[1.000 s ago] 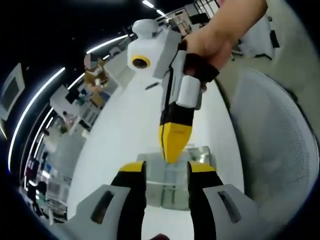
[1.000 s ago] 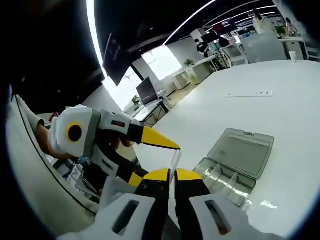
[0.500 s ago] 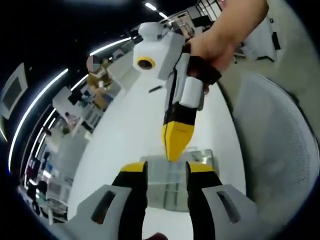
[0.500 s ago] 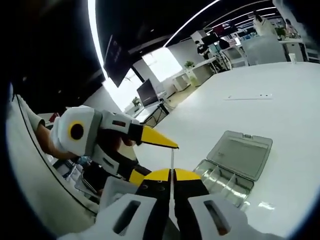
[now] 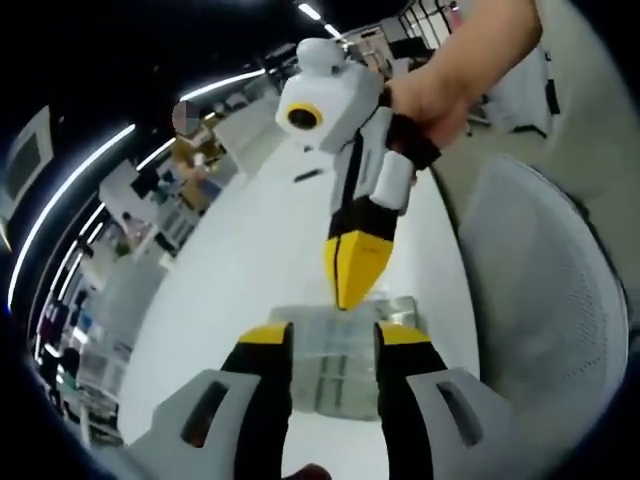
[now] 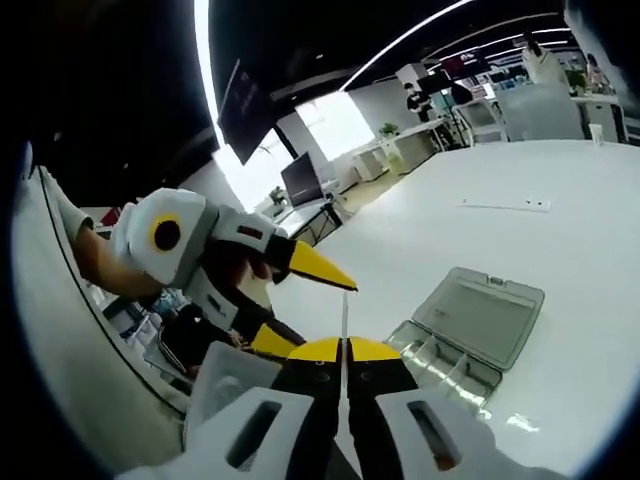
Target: Insert the divider into the dual guide fixture by aligning both edges with the guide slots and pushing it downward to the bottom, including one-sided entry, uneven engagement, binding, and posture correction.
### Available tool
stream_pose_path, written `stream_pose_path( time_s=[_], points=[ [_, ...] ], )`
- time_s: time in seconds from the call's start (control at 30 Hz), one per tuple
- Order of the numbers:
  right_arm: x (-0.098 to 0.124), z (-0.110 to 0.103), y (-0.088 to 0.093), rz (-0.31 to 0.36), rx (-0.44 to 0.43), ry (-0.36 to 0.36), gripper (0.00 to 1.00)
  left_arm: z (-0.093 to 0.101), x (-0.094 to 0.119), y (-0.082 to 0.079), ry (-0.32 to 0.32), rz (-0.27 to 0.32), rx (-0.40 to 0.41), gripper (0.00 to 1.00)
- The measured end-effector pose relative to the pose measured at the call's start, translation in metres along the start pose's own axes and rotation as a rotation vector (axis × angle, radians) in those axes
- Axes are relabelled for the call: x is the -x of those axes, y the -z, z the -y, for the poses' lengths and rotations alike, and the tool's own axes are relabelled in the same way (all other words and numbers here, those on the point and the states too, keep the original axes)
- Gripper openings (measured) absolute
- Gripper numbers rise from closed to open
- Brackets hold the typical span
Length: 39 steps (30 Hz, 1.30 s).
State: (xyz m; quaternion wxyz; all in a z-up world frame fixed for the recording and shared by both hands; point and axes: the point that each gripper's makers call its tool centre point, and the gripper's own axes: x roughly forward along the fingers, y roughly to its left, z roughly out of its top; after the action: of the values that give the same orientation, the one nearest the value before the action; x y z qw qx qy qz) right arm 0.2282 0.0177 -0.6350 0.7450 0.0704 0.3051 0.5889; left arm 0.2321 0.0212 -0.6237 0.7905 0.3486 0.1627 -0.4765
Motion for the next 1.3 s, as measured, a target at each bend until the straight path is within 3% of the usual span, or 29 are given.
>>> stream_pose_path(
  time_s=[0.33, 0.43, 0.93, 1.3],
  points=[
    [0.0, -0.001, 0.005, -0.009, 0.072, -0.007, 0.0, 0.002, 0.002, 0.003, 0.118, -0.011, 0.065, 0.26],
    [0.0, -0.002, 0.008, -0.02, 0.119, -0.012, 0.0, -0.001, 0.002, 0.002, 0.127, -0.014, 0.073, 0.23],
    [-0.002, -0.007, 0.012, -0.049, 0.314, -0.045, 0.0, 0.004, 0.0, -0.004, 0.252, -0.033, 0.08, 0.08],
    [-0.005, -0.013, 0.019, -0.084, 0.445, -0.069, 0.0, 0.016, -0.001, 0.002, 0.33, -0.082, 0.088, 0.02]
  ],
)
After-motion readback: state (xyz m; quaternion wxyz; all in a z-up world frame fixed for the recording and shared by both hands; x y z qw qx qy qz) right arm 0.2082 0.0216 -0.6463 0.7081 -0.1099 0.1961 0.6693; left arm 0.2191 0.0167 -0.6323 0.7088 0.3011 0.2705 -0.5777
